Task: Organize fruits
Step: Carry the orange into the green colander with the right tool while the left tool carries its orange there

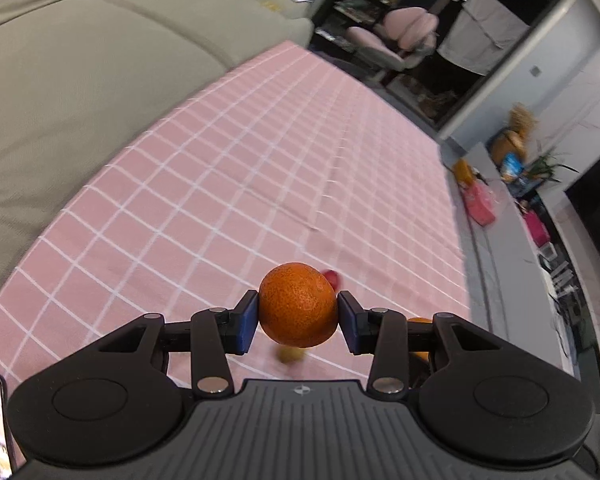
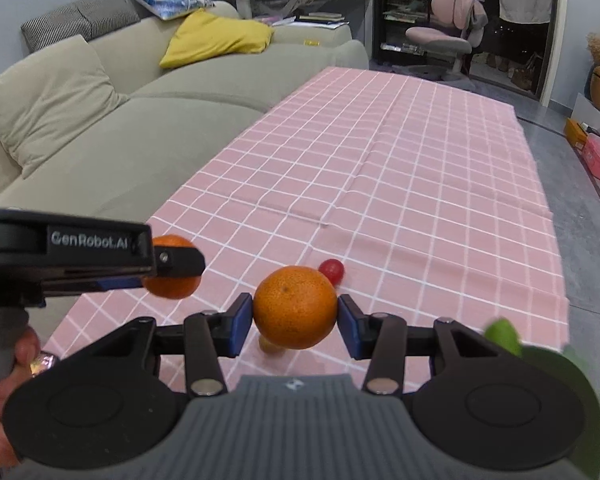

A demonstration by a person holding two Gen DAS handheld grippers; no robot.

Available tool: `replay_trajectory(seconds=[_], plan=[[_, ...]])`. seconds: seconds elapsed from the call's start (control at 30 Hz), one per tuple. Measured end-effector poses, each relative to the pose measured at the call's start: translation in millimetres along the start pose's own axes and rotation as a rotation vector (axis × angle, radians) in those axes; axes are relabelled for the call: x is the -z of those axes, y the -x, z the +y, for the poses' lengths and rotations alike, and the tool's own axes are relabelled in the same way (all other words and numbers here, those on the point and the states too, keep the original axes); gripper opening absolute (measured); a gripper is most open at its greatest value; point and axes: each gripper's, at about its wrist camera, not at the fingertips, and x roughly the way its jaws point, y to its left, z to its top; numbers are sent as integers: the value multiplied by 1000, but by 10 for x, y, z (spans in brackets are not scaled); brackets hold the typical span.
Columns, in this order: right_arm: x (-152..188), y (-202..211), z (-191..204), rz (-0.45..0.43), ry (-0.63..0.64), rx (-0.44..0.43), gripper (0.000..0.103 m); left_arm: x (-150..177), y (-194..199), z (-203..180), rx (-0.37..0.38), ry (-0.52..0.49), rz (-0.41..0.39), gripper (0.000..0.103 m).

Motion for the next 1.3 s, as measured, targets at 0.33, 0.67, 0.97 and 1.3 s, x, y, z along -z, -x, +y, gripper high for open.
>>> replay_trajectory(seconds=[0.33, 0.67, 0.97, 1.3], plan=[[326, 720, -401, -34, -40, 56, 43, 293, 222, -648, 97, -141, 27, 47], [693, 1106, -936, -21, -90, 145, 43, 669, 121, -1259, 163, -297, 121, 47], [875, 1050, -1345, 54, -47, 185, 43, 1039, -191, -1670, 184, -419, 255, 47], [1084, 811, -1614, 137, 13, 200, 43, 1268, -508, -1751, 147, -466, 392, 47]])
